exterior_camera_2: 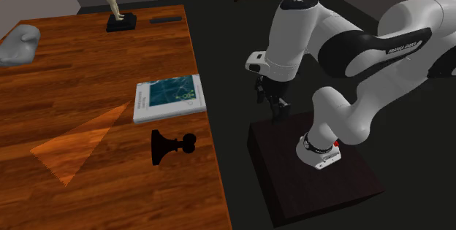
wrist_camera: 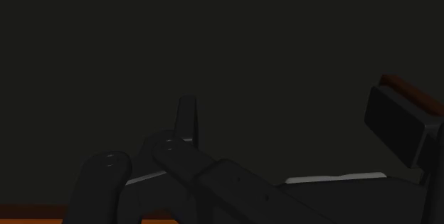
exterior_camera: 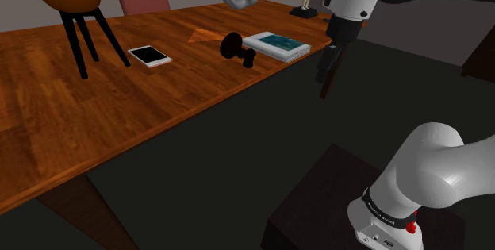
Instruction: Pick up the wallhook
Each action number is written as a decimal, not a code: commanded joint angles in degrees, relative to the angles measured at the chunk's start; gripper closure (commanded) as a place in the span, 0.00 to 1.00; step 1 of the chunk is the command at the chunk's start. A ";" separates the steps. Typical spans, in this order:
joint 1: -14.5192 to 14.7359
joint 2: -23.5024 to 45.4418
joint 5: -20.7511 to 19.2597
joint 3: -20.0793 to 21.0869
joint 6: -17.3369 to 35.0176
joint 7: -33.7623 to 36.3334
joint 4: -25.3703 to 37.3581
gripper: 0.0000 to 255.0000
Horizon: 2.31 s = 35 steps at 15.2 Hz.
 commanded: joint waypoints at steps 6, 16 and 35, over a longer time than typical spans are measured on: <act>0.43 11.04 -0.28 1.39 5.04 1.01 7.04 0.00; 0.72 32.62 -2.39 3.96 9.43 3.44 26.18 0.00; 1.44 49.75 -5.62 5.40 13.40 5.91 40.64 1.00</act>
